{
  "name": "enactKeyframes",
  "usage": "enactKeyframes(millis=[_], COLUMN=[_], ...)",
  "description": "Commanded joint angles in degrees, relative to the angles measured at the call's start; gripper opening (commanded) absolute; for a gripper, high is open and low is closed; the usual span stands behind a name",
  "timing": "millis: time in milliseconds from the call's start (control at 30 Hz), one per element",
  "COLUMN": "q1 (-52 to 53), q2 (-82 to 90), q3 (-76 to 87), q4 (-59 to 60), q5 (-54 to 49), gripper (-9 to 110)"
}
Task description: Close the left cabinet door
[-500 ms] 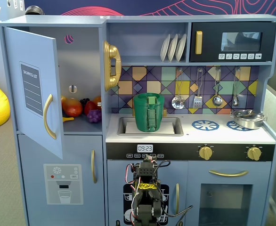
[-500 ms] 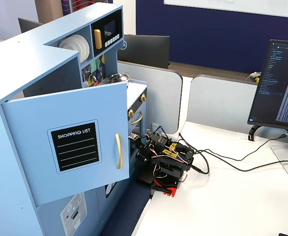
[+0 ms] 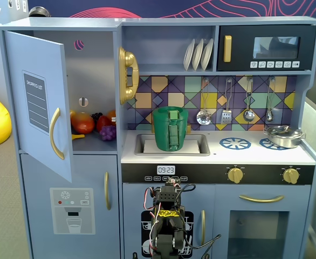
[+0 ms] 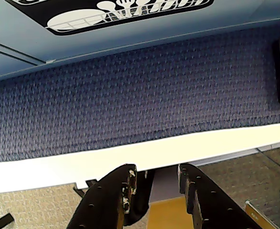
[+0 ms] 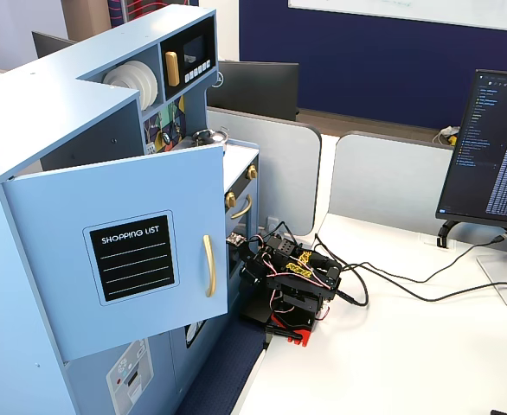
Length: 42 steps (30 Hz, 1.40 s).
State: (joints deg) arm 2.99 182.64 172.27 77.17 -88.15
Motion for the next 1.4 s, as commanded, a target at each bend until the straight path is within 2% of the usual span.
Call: enactKeyframes(millis=[0, 167, 367, 633, 800, 900, 1033, 1367], q1=[-3.16, -18.72, -43.51, -74.53, -88.59, -93.87, -97.56, -96.42], q2=[-0.53, -6.42, -9.32, -19.07, -29.53, -34.54, -40.43, -66.01], q3=[-0.79, -8.7, -12.04, -8.79, -10.11, -11.16, -18.02, -58.36], q4=[6.86, -6.59, -30.5, -66.71, -82.62, -90.97, -94.13, -91.76], q5=[-7.73, -7.38, -2.46, -9.84, -13.71, -15.38, -18.37, -26.19], gripper=[0, 0, 0, 0, 0, 0, 0, 0])
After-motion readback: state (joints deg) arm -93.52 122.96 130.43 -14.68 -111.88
